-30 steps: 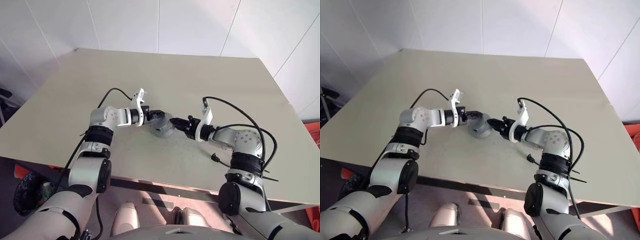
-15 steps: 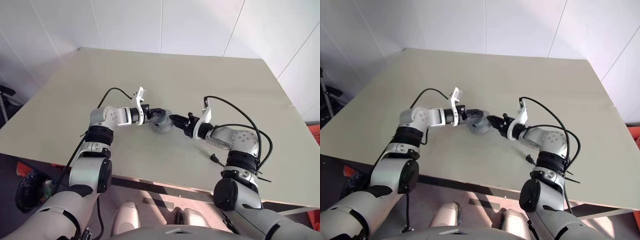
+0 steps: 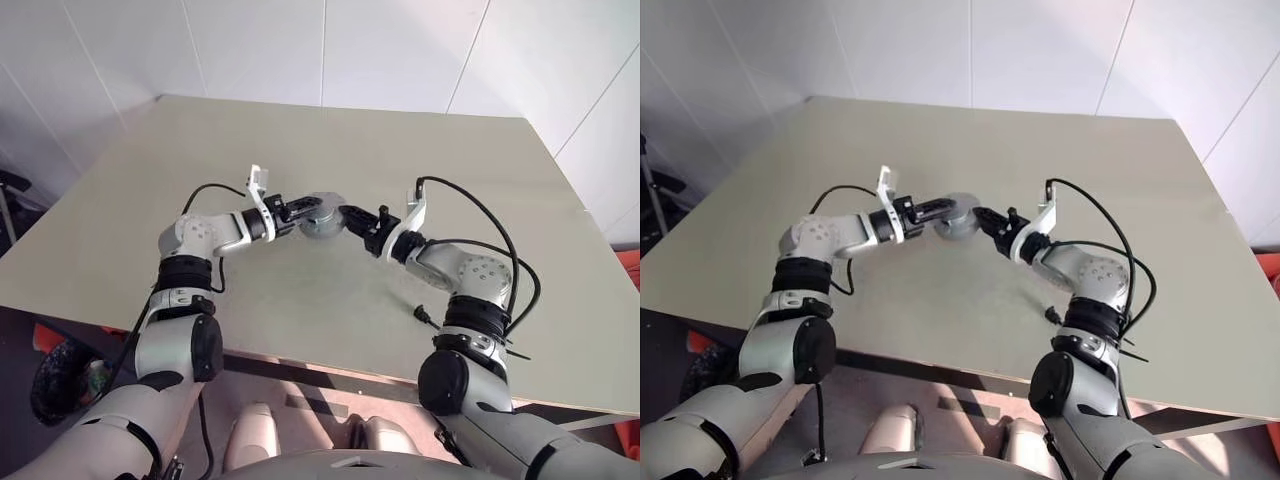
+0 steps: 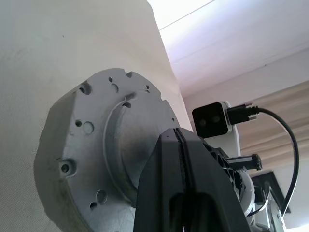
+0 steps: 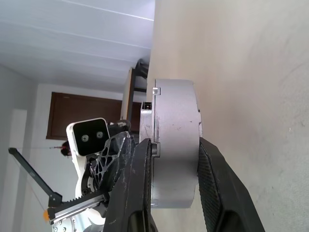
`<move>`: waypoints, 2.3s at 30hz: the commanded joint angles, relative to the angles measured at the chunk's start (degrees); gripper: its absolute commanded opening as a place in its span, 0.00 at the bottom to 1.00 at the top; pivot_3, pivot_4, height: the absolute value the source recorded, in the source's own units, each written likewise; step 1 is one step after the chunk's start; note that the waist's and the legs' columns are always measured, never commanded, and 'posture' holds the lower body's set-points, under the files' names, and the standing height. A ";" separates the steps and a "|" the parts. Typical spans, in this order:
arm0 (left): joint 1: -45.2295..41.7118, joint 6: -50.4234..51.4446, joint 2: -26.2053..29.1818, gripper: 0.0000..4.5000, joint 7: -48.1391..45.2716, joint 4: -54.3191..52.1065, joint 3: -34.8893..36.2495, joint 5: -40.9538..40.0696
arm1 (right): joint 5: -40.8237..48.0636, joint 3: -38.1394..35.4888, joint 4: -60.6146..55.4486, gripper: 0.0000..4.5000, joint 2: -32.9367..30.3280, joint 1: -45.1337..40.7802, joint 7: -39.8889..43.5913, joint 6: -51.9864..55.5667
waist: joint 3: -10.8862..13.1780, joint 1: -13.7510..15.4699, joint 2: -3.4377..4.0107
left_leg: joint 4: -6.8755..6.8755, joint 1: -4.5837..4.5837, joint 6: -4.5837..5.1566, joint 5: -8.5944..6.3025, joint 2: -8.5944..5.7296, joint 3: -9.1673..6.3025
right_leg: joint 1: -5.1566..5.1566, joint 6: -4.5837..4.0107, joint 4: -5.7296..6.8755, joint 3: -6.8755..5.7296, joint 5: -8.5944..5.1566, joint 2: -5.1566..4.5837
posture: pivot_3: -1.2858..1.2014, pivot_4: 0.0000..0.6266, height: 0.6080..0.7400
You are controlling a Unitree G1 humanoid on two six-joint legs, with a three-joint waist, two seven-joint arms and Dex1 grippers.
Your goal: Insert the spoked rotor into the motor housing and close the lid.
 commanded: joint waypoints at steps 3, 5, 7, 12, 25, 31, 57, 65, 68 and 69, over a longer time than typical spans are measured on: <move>0.71 1.00 0.81 0.00 3.26 -1.98 5.34 -5.01 | 4.66 0.52 -2.12 0.25 1.28 -1.55 -0.44 -1.67 | 0.00 -0.03 0.00 | 0.00 -0.02 0.00 0.00 -0.01 -0.01 | -0.01 0.01 0.00 -0.01 0.01 0.01 | 0.52 0.00 1.00; 1.22 1.02 1.10 0.00 4.16 -2.48 6.31 -5.84 | 4.96 0.87 -2.31 0.25 1.23 -1.26 -0.68 -1.77 | 0.00 -0.02 0.00 | 0.00 -0.05 0.00 0.00 0.00 -0.02 | -0.03 0.04 0.00 -0.04 0.03 0.01 | 0.52 0.00 1.00; 2.47 -0.66 1.50 0.00 4.89 -3.85 6.33 -5.39 | 5.21 1.20 -2.40 0.25 1.02 -1.05 -0.84 -1.96 | 0.00 -0.03 0.00 | 0.00 -0.07 0.00 0.00 0.00 -0.04 | -0.04 0.08 0.00 -0.04 0.05 0.01 | 0.52 0.00 1.00; 5.75 -0.11 2.29 0.00 6.33 -6.22 7.62 -7.08 | 5.81 1.09 -2.49 0.25 0.75 -1.02 -1.64 -2.63 | 0.00 -0.03 0.00 | 0.01 -0.09 -0.01 0.00 0.00 -0.07 | -0.04 0.21 0.00 -0.08 0.12 0.01 | 0.52 0.00 1.00; 8.80 -0.17 0.67 0.68 9.57 -6.34 9.41 -10.79 | 7.31 1.79 -1.95 0.25 -0.81 -1.70 -3.02 -4.17 | 0.00 -0.03 -0.01 | 0.09 -0.18 -0.03 0.01 -0.02 -0.12 | -0.05 0.25 0.01 -0.16 0.15 0.01 | 0.52 0.00 1.00; 5.99 5.77 -0.08 0.96 14.28 1.40 13.97 -15.76 | 9.85 1.61 -3.25 0.25 -1.10 -1.93 -3.58 -3.47 | 0.00 -0.07 -0.01 | 0.15 -0.18 -0.03 0.01 -0.08 -0.12 | -0.05 0.26 0.04 -0.16 0.15 0.04 | 0.52 0.00 1.00; 1.25 6.92 -3.40 0.96 6.21 5.65 11.76 -18.61 | 20.59 8.02 -7.91 0.25 -2.03 1.61 -6.79 -1.44 | 0.00 0.19 -0.01 | 0.27 -0.27 -0.02 0.01 -0.07 -0.18 | -0.04 0.33 0.05 -0.20 0.19 0.02 | 0.52 0.00 1.00; 0.80 5.04 -3.07 0.96 4.99 6.87 10.85 -17.88 | 20.96 8.71 -7.36 0.25 -2.90 1.42 -6.79 -2.45 | 0.00 0.20 -0.01 | 0.30 -0.30 -0.02 0.01 -0.07 -0.19 | -0.05 0.35 0.05 -0.21 0.21 0.02 | 0.52 0.00 1.00; 0.81 4.26 -3.23 0.92 4.78 6.71 10.42 -17.66 | 20.92 8.96 -7.35 0.25 -2.93 1.50 -6.82 -2.71 | 0.00 0.23 -0.01 | 0.31 -0.31 -0.02 0.01 -0.07 -0.19 | -0.04 0.35 0.05 -0.22 0.21 0.02 | 0.52 0.00 1.00; 0.81 4.07 -3.22 0.87 4.76 6.69 10.37 -17.70 | 20.91 8.96 -7.24 0.25 -2.97 1.43 -6.78 -2.82 | 0.00 0.24 -0.01 | 0.32 -0.31 -0.02 0.01 -0.07 -0.19 | -0.04 0.35 0.06 -0.21 0.21 0.02 | 0.52 0.00 1.00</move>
